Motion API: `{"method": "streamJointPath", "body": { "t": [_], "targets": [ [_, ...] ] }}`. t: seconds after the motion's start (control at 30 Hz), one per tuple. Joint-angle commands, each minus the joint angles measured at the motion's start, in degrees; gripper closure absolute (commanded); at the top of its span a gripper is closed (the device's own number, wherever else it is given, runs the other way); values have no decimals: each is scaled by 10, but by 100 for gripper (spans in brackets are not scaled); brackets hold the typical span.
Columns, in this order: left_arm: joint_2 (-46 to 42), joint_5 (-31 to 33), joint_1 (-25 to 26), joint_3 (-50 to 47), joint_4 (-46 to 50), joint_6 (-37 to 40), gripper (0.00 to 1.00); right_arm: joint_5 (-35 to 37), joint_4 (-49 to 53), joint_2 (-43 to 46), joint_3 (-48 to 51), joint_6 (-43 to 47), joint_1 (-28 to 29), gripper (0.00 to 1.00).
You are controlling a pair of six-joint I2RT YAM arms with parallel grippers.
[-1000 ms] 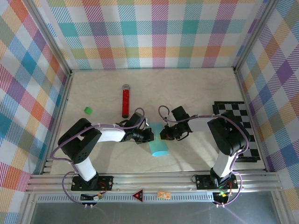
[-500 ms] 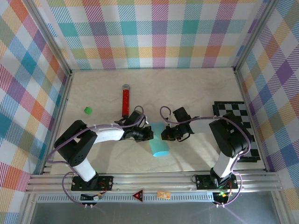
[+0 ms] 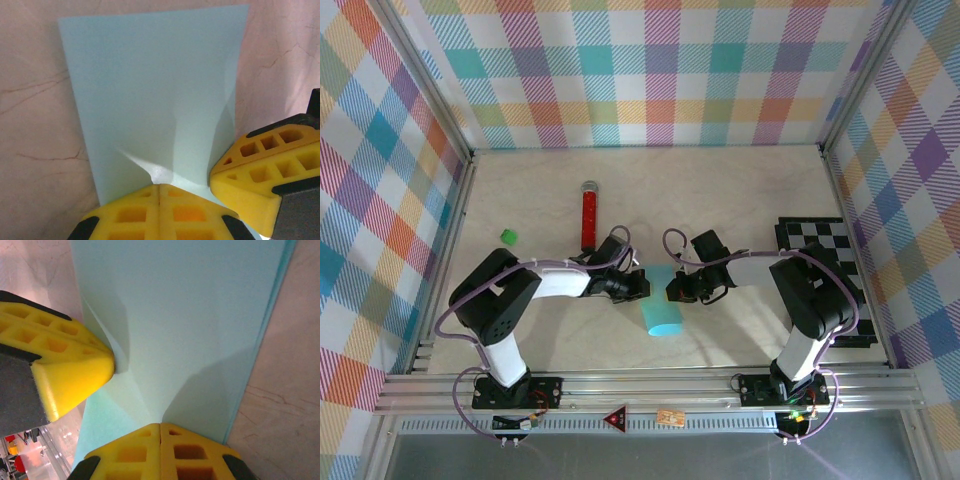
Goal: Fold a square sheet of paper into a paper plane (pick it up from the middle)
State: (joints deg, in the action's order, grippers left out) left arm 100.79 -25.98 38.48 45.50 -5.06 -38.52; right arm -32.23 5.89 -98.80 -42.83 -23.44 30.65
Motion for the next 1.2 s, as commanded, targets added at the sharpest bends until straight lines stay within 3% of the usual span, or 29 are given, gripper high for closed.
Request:
{"method": "streamJointPath", "body": {
  "t": [0.0, 0.3, 0.47, 0.77, 1.17],
  "targets": [
    [28, 16, -14, -29, 7, 2, 100, 56, 71, -15, 24, 14, -4, 100],
    [-13, -16, -20, 44, 73, 25, 100, 62, 72, -15, 25, 12, -5, 100],
    [27, -40, -29, 73, 85, 42, 100, 66, 71, -22, 24, 13, -5, 100],
    [79, -1, -44, 48, 75, 42, 100, 67, 71, -25, 23, 11, -5, 100],
    [29, -24, -49, 134, 156, 61, 100, 70, 70, -24, 24, 10, -6, 100]
  ]
}}
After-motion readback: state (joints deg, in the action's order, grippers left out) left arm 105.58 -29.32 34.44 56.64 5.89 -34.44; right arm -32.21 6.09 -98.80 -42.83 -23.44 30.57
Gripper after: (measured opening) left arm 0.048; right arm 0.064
